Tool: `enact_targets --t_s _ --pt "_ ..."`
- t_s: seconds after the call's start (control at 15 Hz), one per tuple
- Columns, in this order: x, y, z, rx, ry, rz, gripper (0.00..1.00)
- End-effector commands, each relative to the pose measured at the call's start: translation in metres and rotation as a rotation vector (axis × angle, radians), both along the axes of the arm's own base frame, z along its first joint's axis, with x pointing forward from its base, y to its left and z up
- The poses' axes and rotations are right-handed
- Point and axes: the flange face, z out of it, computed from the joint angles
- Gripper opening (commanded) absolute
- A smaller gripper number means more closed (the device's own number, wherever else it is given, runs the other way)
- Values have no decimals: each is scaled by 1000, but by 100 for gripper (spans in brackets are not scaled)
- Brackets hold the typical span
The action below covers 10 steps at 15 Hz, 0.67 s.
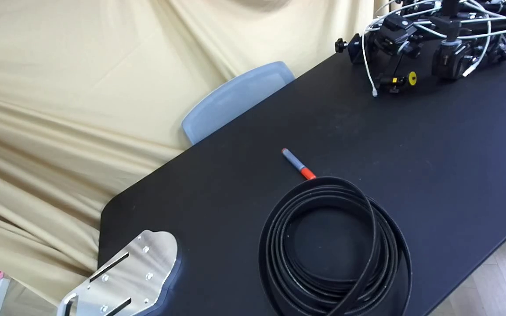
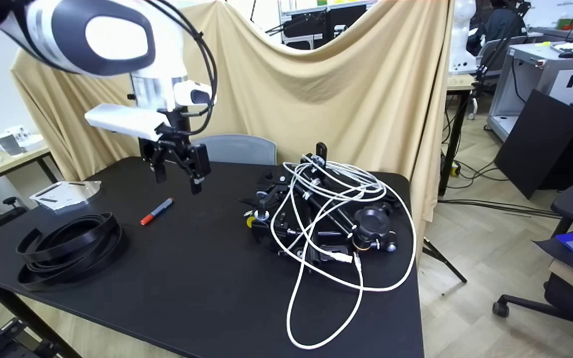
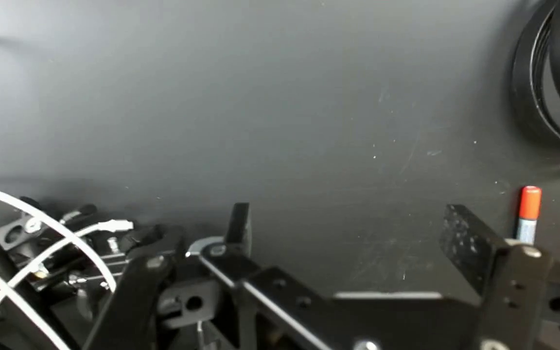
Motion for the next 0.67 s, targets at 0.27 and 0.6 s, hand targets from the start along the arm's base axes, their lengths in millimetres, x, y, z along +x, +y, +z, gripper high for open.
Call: enact_targets --t_s 0.27,0.6 --pt "30 130 -74 7 -145 -160 100" --pt "38 201 -106 32 -172 -185 100"
